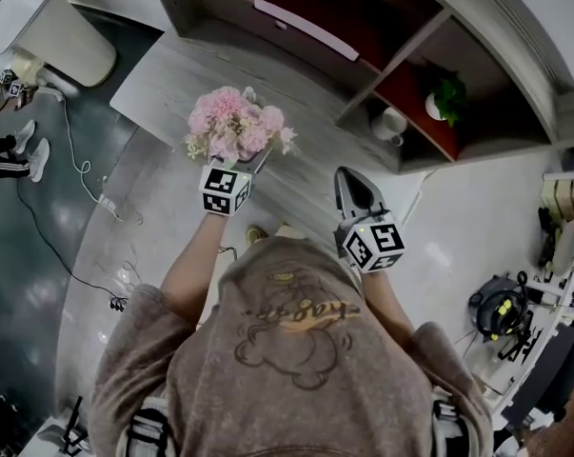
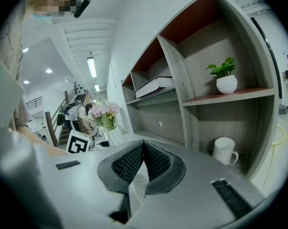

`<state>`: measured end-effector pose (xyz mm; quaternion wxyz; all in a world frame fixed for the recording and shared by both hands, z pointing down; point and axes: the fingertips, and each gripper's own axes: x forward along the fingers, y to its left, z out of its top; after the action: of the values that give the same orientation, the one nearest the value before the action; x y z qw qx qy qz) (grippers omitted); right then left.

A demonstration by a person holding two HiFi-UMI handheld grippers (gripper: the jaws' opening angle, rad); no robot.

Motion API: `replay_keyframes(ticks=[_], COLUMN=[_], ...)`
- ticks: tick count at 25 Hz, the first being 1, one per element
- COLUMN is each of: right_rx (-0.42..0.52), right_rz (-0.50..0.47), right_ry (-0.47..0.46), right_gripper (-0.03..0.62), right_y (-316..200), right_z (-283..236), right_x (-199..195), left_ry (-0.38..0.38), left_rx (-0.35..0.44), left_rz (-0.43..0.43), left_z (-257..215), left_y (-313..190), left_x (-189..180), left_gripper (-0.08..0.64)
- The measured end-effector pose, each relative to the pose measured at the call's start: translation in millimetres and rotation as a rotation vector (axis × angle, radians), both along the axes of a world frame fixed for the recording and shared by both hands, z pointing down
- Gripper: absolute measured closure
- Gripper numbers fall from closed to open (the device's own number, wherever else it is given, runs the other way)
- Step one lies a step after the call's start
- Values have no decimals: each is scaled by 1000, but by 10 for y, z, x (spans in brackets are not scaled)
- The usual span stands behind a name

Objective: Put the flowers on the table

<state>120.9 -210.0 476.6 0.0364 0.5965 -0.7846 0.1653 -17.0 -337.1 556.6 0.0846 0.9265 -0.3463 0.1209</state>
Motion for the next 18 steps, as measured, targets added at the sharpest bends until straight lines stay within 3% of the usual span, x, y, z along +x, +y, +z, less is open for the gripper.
replay_keyframes(ticks=[18], right_rx=[-26], right_rz=[31], right_ry=[17], right_gripper=[607], right_y=[-21], right_z=[45], right_x=[119], left_ry=[-47], left_rx=[-20], left_rz=[48], left_z=[278], left_y=[-25], left_x=[134], left_gripper=[206])
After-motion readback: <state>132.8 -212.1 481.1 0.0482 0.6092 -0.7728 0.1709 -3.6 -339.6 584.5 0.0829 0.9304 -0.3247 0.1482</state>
